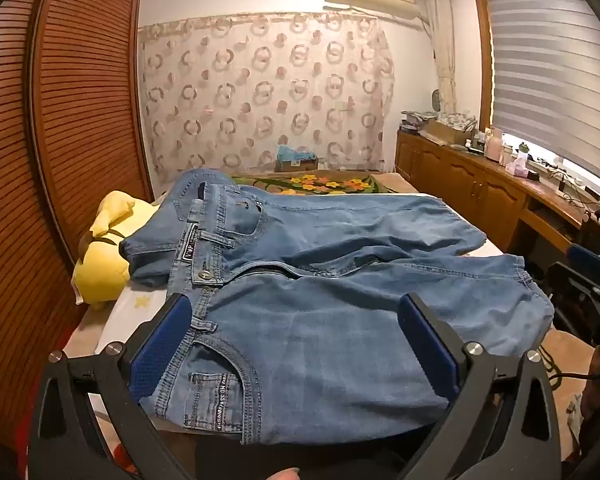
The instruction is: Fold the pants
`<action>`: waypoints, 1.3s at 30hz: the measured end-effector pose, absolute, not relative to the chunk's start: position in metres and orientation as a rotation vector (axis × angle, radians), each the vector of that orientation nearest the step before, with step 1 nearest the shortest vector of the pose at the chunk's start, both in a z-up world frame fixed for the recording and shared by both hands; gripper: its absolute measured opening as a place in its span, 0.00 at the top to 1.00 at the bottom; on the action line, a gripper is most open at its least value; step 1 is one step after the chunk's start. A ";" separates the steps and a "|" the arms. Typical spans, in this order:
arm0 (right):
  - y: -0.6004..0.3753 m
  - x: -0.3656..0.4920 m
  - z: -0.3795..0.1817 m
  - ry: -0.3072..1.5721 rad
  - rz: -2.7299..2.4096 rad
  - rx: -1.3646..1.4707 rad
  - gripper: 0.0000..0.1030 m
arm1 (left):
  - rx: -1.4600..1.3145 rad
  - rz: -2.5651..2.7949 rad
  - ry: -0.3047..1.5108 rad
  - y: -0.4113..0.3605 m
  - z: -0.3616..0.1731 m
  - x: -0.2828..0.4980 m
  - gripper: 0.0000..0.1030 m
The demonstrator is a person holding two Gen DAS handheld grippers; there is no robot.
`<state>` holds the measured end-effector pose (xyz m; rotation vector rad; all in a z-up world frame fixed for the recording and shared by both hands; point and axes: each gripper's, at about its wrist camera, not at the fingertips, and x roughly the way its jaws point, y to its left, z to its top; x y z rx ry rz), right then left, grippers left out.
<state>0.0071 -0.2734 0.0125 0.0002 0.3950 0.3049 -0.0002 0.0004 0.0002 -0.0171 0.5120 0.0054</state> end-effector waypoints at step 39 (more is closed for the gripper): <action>-0.273 0.004 0.013 0.380 0.295 -0.006 0.00 | -0.002 0.014 0.489 0.006 0.015 -0.006 0.00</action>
